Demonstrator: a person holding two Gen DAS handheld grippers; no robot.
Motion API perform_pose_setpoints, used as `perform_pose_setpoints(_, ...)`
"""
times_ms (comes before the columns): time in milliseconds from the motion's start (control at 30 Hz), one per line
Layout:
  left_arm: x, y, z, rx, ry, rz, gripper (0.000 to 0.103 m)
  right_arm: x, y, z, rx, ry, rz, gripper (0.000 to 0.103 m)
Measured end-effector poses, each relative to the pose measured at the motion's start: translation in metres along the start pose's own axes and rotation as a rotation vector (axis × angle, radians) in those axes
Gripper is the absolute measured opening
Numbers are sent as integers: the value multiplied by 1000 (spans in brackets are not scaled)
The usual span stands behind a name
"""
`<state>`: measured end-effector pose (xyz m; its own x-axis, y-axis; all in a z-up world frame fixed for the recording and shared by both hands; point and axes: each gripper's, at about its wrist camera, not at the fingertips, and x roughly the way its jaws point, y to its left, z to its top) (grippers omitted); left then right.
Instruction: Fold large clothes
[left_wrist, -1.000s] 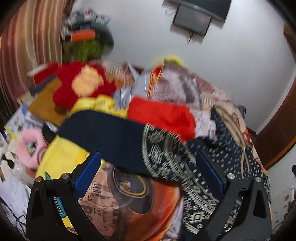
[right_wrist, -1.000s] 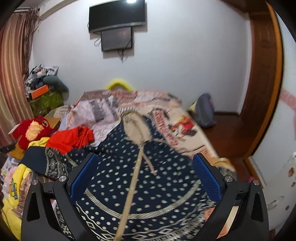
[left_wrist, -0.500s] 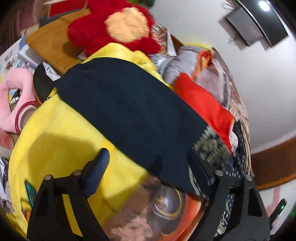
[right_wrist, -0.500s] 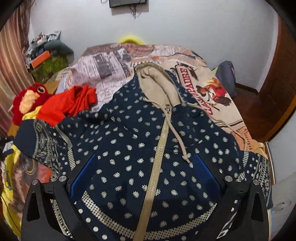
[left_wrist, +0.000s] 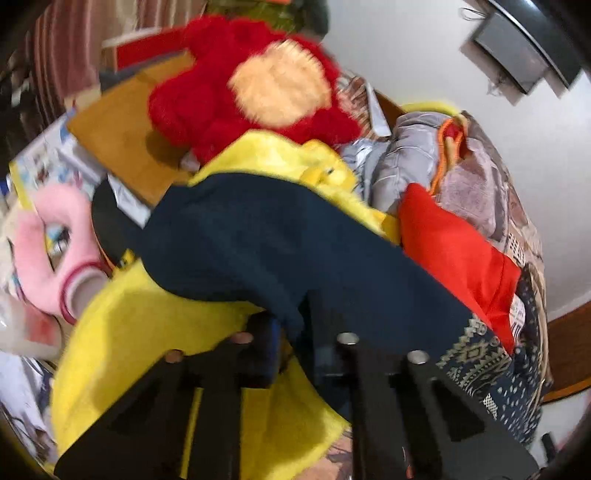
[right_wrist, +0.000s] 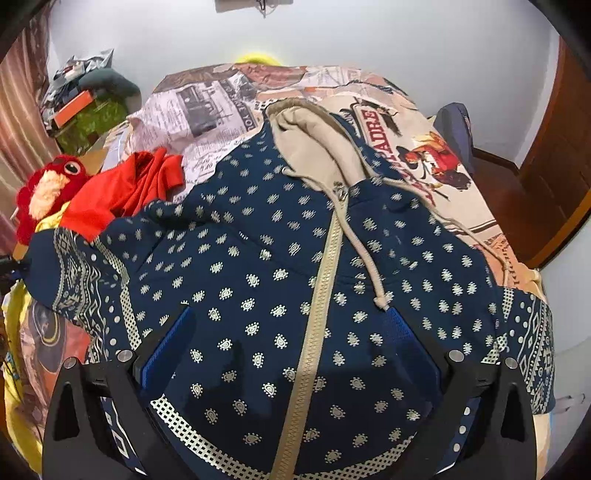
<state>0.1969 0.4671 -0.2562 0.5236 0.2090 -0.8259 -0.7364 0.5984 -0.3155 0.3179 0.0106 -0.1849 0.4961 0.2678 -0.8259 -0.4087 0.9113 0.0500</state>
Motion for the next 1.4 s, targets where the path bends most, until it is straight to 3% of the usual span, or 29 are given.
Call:
perform_pose_setpoints(200, -67, -61, 3, 187, -150, -48, 7, -21, -5, 3, 12, -44, 4, 101)
perform_pose_setpoints(400, -146, -157, -11, 400, -314, -189, 7, -44, -12, 3, 7, -93, 7, 101)
perform_pose_setpoints(633, -174, -255, -42, 526, -319, -349, 7, -66, -28, 0, -16, -124, 11, 101)
perform_pose_setpoints(833, -157, -334, -89, 632, -237, -424, 6, -76, -46, -7, -31, -140, 2, 101)
perform_pose_setpoints(1033, -118, -397, -156, 742, -93, -470, 6, -77, -68, -22, -26, -128, -29, 101)
perform_pose_setpoints(1167, -83, -426, -212, 868, 25, -435, 6, -72, -84, -30, -7, -94, -42, 101)
perform_pose_setpoints(1400, -40, -432, -293, 1073, 212, -336, 9, -63, -108, -48, 38, -34, -55, 101)
